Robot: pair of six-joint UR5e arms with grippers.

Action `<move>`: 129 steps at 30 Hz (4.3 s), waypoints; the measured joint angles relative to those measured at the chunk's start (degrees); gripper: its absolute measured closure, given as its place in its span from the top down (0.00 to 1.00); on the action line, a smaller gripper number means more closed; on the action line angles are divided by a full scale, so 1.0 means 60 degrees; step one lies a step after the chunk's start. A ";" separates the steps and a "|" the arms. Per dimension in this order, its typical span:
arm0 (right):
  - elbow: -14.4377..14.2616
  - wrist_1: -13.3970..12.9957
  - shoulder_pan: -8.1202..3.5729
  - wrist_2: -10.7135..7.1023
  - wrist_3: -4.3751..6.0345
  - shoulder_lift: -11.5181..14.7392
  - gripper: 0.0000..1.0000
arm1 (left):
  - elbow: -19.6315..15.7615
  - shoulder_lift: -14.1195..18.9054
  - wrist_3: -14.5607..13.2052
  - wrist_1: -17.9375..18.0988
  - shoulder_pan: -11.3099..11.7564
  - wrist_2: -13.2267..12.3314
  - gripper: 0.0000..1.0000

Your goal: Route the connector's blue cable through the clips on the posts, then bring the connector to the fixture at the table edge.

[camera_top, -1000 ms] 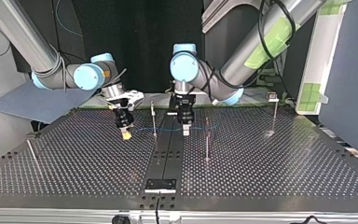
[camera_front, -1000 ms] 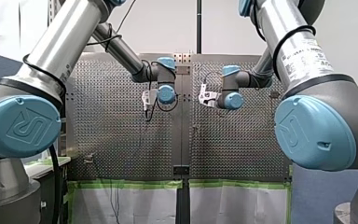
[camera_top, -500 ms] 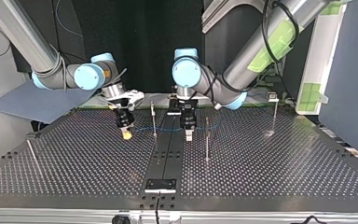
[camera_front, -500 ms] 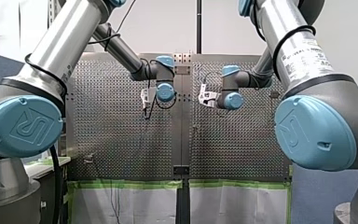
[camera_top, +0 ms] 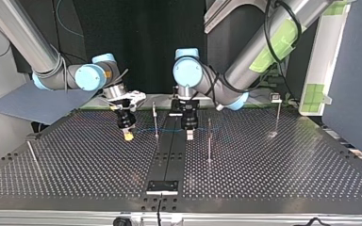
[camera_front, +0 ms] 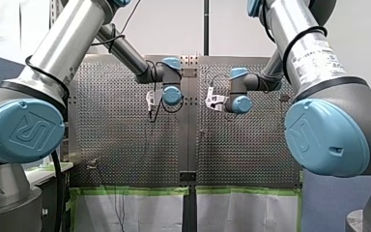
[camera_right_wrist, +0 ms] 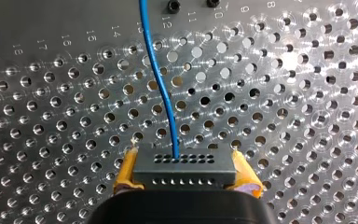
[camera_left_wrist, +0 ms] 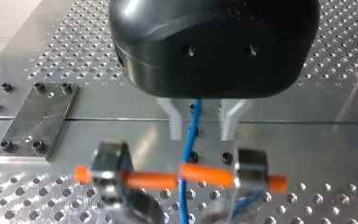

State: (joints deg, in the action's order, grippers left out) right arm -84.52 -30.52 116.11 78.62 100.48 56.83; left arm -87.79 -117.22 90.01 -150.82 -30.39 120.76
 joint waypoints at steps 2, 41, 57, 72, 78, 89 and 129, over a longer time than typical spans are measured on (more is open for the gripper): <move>0.0001 -0.0004 -0.0001 0.0000 -0.0001 -0.0001 0.00 | -0.0003 0.0002 0.0005 0.0021 -0.0008 -0.0016 0.00; -0.1568 0.0036 -0.0278 0.1440 -0.0332 0.0896 0.00 | -0.1479 -0.0277 0.0059 0.1038 -0.0553 -0.0146 0.00; -0.2860 -0.0911 -0.0200 0.1269 -0.0445 0.0928 0.00 | -0.1824 -0.0821 0.0006 0.1322 -0.1051 -0.0258 0.00; -0.4134 -0.1890 -0.0456 0.0936 -0.0770 0.0766 0.00 | -0.1892 -0.1246 -0.0004 0.1418 -0.1206 -0.0188 0.00; -0.4422 -0.2171 -0.0566 0.0851 -0.0951 0.0323 0.00 | -0.1889 -0.1501 0.0034 0.1601 -0.1218 -0.0179 0.00; -0.4450 -0.2719 -0.0704 0.0801 -0.0948 -0.0151 0.00 | -0.1888 -0.1531 0.0041 0.1765 -0.1200 -0.0155 0.00; -0.3233 -0.2753 -0.1455 0.0031 -0.0790 -0.0730 0.00 | -0.0898 -0.2279 0.0775 0.1962 -0.0902 -0.0787 0.00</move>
State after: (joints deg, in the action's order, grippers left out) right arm -103.91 -47.04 107.39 78.81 95.74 52.45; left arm -93.18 -130.89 94.67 -139.05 -35.80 116.04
